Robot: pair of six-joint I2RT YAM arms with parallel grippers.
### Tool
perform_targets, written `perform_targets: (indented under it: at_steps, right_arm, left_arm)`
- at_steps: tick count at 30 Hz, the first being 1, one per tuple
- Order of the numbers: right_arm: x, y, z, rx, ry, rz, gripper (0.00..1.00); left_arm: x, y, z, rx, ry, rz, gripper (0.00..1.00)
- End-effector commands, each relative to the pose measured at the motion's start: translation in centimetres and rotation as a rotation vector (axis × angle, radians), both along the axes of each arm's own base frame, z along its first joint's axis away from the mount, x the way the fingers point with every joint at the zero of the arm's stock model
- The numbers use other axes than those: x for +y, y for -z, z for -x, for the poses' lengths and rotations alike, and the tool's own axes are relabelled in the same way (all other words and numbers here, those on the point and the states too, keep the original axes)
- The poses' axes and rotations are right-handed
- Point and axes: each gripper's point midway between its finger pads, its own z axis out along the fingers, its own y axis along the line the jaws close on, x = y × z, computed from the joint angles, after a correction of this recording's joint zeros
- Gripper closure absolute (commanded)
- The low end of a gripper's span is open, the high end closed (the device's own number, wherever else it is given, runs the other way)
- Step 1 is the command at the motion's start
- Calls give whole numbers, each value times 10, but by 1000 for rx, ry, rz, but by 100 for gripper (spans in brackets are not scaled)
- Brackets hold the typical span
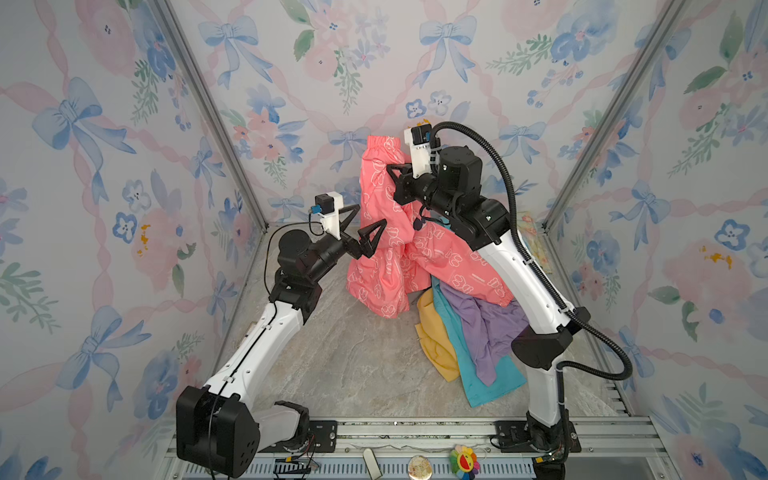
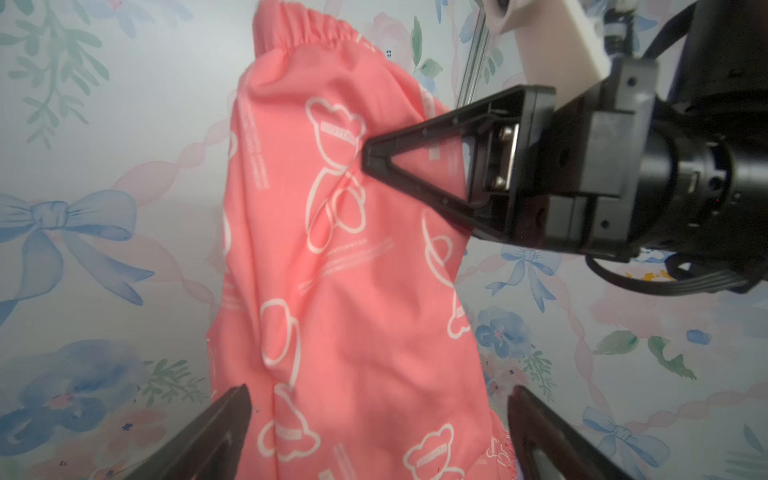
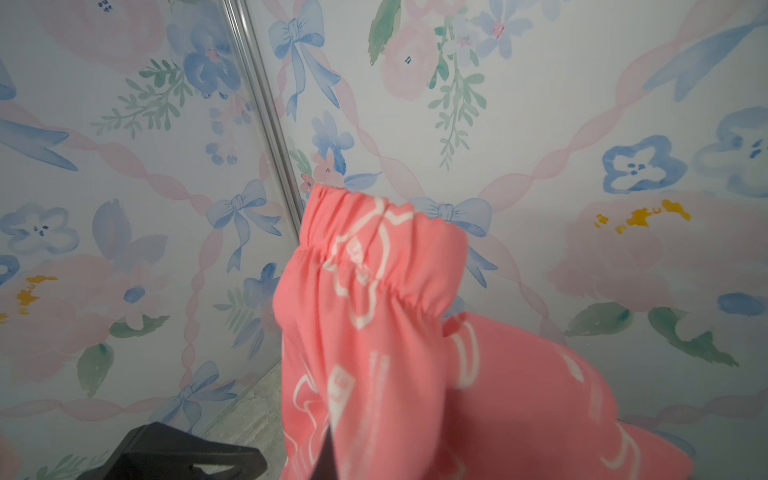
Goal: Pick out a specific cloth from the pile
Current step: 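Move the left gripper to the hanging pink jacket and grasp it, then carry the pink jacket away with the left gripper while the right gripper releases and withdraws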
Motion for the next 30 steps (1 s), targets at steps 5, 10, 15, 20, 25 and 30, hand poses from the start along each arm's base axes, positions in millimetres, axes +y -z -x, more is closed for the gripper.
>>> perform_targets:
  at_steps: [5, 10, 15, 20, 25, 30]
  right_arm:
    - [-3, -35, 11, -74, -30, -101, 100]
    - [0, -41, 19, -67, -64, -128, 100]
    - [2, -46, 29, -55, -101, -166, 100]
    - [5, -47, 37, -28, -137, -205, 100]
    - [3, -48, 41, -18, -148, -227, 100]
    - [-3, -42, 41, -7, -140, -229, 100]
  left_arm:
    - [-31, -4, -26, -28, -64, -12, 2]
    - [-27, 10, -53, -14, -177, -17, 2]
    - [-25, 12, -66, -41, -244, 9, 2]
    - [-27, 7, -67, -83, -237, 61, 32]
    - [-33, -3, -63, -134, -183, 97, 94]
    - [-36, -15, -63, -167, -151, 113, 100]
